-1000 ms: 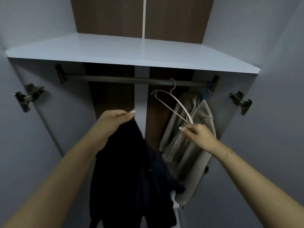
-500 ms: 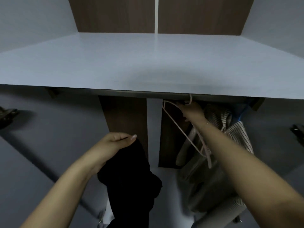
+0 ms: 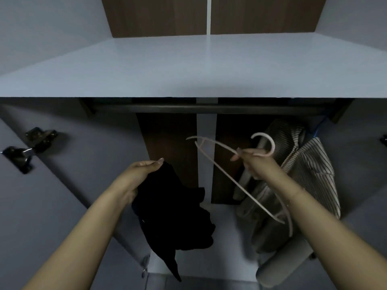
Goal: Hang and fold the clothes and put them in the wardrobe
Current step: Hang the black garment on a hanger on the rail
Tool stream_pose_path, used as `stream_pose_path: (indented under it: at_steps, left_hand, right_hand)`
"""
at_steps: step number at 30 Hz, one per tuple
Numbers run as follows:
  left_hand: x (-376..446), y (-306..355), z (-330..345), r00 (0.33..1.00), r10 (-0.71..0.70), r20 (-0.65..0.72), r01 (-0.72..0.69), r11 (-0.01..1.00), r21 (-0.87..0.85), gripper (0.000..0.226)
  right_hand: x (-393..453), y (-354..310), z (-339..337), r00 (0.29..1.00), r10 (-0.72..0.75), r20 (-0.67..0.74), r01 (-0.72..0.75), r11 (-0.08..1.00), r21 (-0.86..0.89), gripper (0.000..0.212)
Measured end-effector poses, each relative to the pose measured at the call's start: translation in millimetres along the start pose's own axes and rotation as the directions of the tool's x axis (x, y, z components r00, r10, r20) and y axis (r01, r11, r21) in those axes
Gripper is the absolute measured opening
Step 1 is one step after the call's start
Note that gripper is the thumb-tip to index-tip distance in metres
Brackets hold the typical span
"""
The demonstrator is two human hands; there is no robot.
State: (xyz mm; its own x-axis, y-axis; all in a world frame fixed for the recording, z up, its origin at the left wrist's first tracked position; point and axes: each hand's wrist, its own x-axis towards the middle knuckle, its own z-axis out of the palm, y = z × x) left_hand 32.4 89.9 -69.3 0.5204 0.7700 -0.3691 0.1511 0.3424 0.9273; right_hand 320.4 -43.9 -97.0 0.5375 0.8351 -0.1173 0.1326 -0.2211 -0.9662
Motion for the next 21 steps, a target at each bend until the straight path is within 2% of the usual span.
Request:
stream_pose_path:
  at_steps: [4,10,13,15,17,19,21]
  left_hand:
    - [-8,-10,-23,0.997,-0.058,-0.054,0.055,0.997,-0.062,0.026]
    - [-50,-28,-34,0.998,-0.065,0.003,0.065,0.997,-0.045,0.017]
    - [-74,-35,-35,0.995,-0.028,0.100,0.019,0.996,0.087,0.020]
    - [-93,-38,-30,0.983,-0.004,0.185,-0.048,0.960,0.275,0.017]
    - [-112,-40,-23,0.965,0.062,0.254,-0.180,0.861,0.476,0.016]
    - [-128,-41,-13,0.934,0.115,0.338,-0.296,0.780,0.552,0.027]
    - [-143,-40,-3,0.900,0.157,0.408,-0.378,0.746,0.547,0.033]
  right_hand:
    - [-81,26,19,0.982,-0.059,0.177,0.049,0.997,0.063,0.034]
    - [-190,42,54,0.983,-0.108,0.151,0.098,0.993,0.071,0.032]
    - [-229,44,69,0.987,-0.057,0.153,0.048,0.997,0.063,0.030]
    - [-245,42,82,0.987,-0.043,0.157,0.034,0.998,0.059,0.031]
    - [-253,35,95,0.982,-0.040,0.182,0.038,0.999,0.017,0.029]
    - [-256,27,109,0.973,-0.036,0.230,0.045,0.998,-0.034,0.029]
    - [-257,19,125,0.970,-0.049,0.237,0.057,0.998,-0.026,0.030]
